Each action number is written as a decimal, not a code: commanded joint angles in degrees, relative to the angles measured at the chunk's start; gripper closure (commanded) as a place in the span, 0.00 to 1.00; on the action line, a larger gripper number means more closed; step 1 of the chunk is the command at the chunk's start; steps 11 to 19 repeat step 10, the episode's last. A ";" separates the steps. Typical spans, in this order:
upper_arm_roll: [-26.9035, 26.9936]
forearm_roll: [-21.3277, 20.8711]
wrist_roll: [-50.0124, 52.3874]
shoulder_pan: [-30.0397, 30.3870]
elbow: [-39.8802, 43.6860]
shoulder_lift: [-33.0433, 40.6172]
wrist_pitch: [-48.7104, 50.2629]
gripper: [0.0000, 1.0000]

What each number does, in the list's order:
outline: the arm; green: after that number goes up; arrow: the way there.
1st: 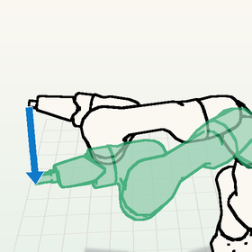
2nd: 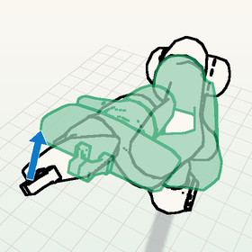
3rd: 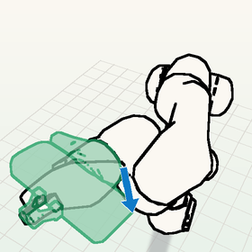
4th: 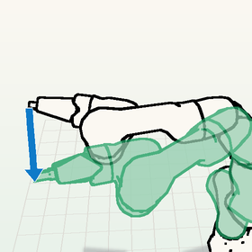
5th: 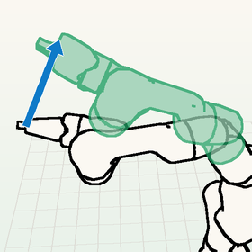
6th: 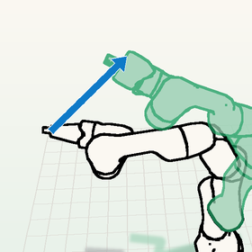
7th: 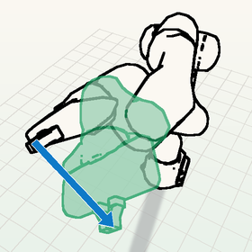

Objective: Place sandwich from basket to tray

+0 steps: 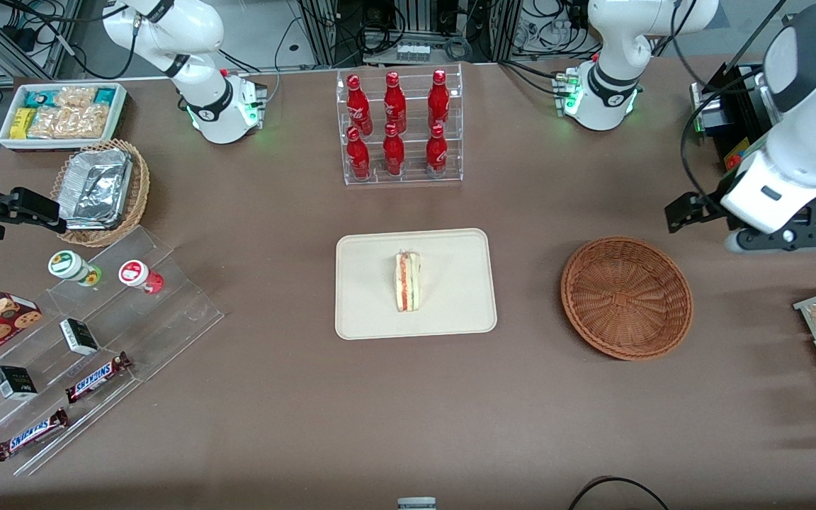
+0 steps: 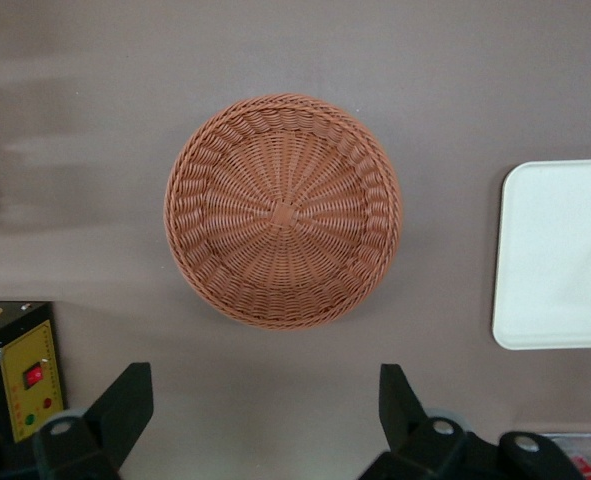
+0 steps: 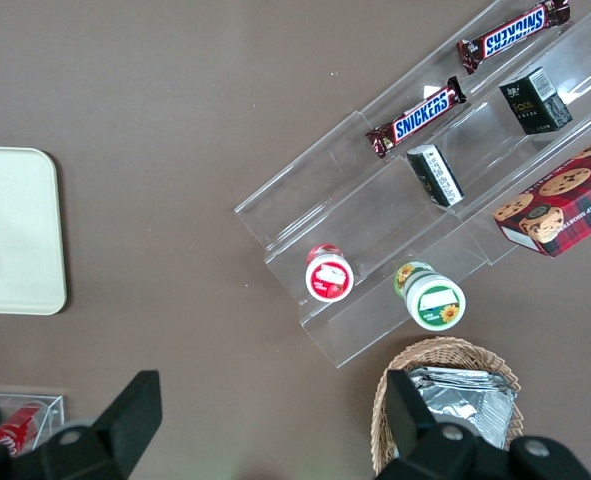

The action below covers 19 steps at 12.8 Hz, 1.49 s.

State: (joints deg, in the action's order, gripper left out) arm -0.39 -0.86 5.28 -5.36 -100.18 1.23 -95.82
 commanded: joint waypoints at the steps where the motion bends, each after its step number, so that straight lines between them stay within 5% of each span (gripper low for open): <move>1: -0.05 0.95 -4.04 1.40 -2.39 3.51 1.15 0.00; 10: -0.31 0.77 -4.14 1.23 6.48 -3.25 1.60 0.00; 19: -0.31 0.77 -4.14 1.23 6.48 -3.25 1.60 0.00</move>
